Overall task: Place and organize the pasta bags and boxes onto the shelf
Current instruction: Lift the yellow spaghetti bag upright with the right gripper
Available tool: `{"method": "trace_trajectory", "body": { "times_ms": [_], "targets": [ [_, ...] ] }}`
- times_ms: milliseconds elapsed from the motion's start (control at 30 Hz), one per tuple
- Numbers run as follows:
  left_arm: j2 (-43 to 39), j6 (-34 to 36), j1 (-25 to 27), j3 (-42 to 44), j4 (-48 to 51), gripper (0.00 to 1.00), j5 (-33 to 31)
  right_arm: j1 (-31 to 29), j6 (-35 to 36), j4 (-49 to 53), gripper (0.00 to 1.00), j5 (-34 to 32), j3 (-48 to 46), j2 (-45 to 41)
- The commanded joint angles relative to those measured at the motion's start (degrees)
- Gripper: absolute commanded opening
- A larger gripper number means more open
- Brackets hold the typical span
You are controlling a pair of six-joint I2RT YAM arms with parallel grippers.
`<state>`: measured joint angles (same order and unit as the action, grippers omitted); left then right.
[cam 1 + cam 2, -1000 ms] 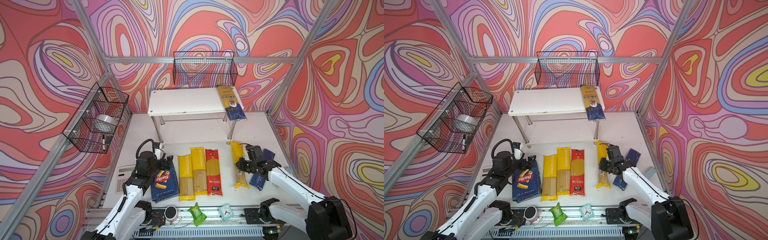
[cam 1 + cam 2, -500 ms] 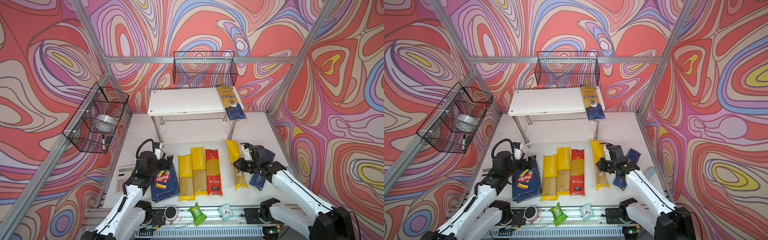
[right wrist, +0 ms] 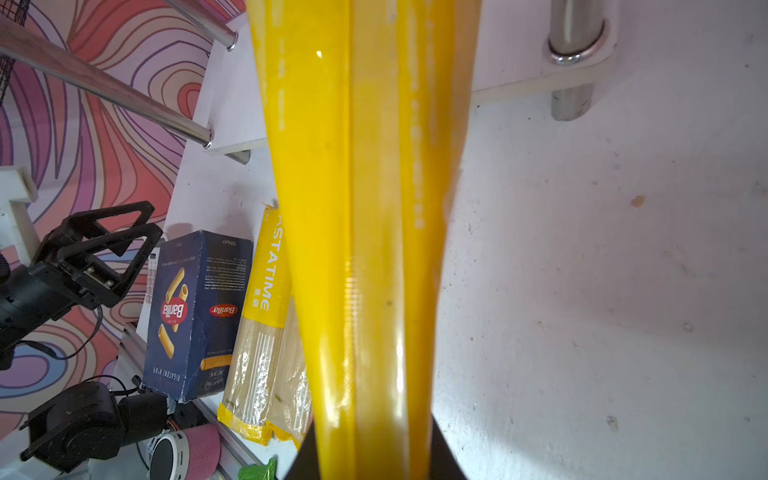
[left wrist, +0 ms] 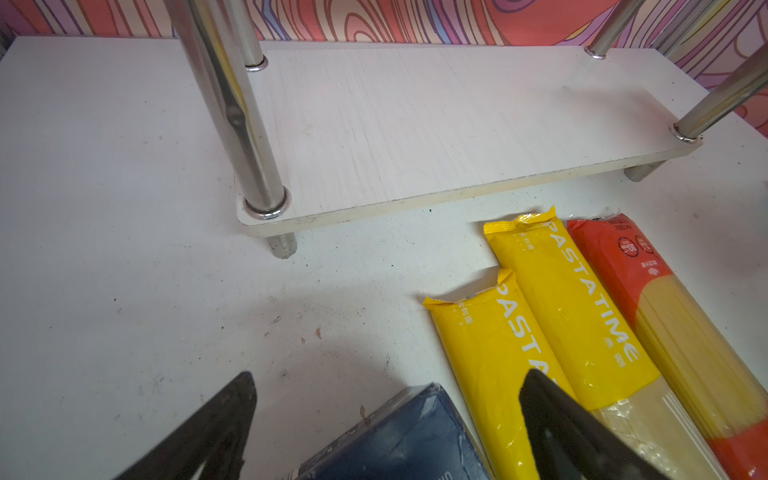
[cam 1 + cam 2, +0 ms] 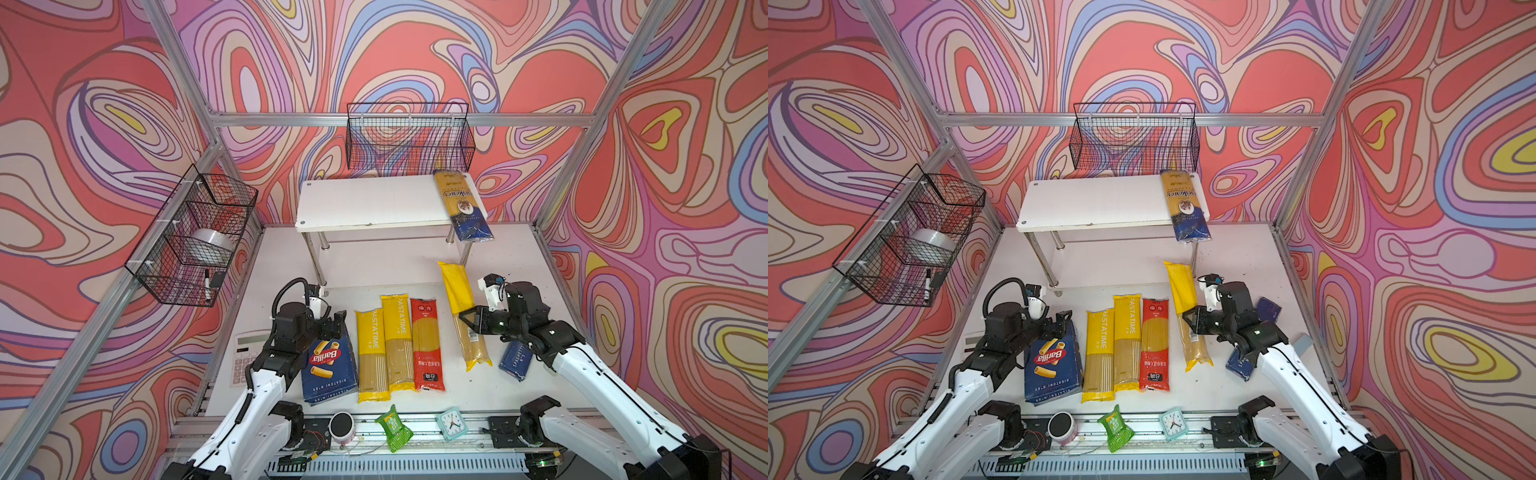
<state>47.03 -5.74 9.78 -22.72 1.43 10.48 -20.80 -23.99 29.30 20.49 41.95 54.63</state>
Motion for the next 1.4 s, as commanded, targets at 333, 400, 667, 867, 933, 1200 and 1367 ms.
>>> {"method": "trace_trajectory", "body": {
  "times_ms": [333,400,667,867,933,1200,1367],
  "targets": [
    [-0.27,0.99,0.24,-0.18,-1.17,1.00,0.51,-15.80,1.19,-3.55,0.00,-11.52,13.93,2.77],
    [-0.36,0.98,0.24,-0.13,-1.19,1.00,0.43,-15.94,1.37,-3.47,0.00,-12.04,14.49,3.07],
    [-0.53,0.99,0.22,-0.05,-1.19,1.00,0.51,-16.34,2.53,-0.81,0.00,-12.66,18.95,5.20],
    [-0.79,0.98,0.24,0.02,-1.19,1.00,0.45,-16.80,4.15,1.00,0.00,-12.62,21.43,5.92],
    [-0.96,0.91,0.24,0.04,-1.22,1.00,0.37,-17.02,4.55,1.30,0.00,-12.21,22.68,6.27],
    [-0.79,1.07,0.23,0.04,-1.22,1.00,0.66,-17.61,6.66,4.11,0.00,-8.18,29.82,9.86],
    [-0.58,1.03,0.24,-0.02,-1.31,1.00,0.70,-17.63,6.97,3.35,0.00,-8.60,34.52,11.77]
  ]
}}
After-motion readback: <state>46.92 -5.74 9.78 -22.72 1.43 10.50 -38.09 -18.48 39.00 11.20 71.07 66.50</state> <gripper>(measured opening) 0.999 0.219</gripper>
